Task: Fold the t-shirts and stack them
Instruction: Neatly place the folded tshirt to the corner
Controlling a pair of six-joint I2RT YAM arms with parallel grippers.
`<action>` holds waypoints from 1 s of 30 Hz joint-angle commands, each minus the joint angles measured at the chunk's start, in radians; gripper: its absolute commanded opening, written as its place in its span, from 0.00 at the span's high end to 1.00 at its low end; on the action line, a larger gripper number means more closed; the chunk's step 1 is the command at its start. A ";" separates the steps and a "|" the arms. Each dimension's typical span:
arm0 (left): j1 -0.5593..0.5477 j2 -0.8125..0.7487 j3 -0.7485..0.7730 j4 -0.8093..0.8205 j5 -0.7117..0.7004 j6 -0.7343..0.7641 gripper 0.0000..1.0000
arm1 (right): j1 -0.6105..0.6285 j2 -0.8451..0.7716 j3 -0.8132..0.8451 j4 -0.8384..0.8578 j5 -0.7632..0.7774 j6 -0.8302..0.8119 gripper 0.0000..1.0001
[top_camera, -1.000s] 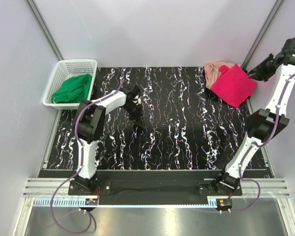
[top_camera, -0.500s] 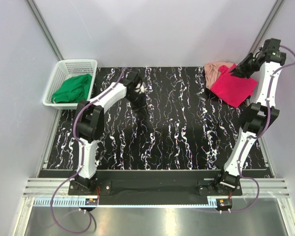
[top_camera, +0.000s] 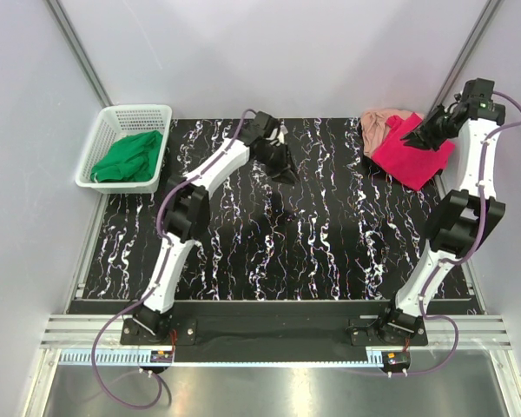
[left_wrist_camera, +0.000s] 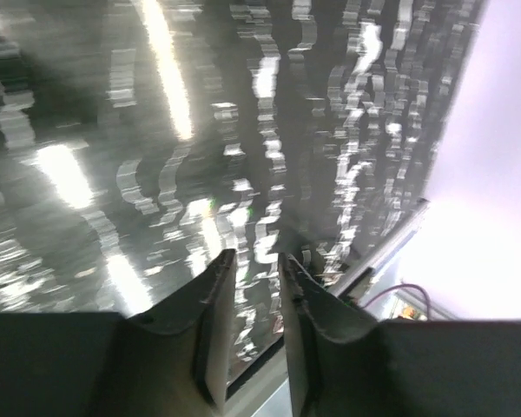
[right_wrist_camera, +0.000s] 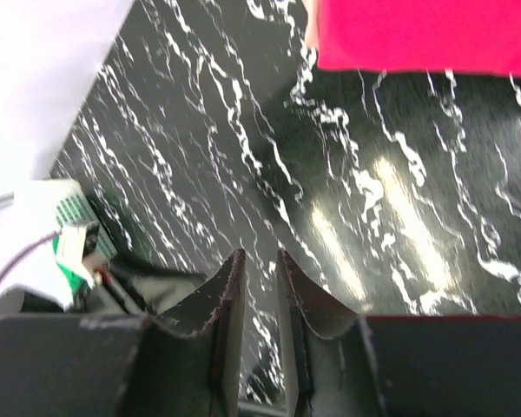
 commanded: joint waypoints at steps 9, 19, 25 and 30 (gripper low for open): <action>-0.074 0.139 0.146 0.480 0.262 -0.381 0.64 | 0.010 -0.080 -0.115 0.261 -0.193 0.174 0.72; -0.074 0.135 0.053 0.683 0.330 -0.477 0.65 | -0.018 -0.037 -0.198 0.258 -0.018 0.107 0.70; -0.074 -0.116 -0.290 0.554 0.321 -0.259 0.66 | -0.030 0.096 -0.056 0.381 0.066 0.223 0.69; -0.077 -0.279 -0.528 0.527 0.310 -0.147 0.67 | -0.032 0.337 0.311 0.315 0.025 0.263 0.66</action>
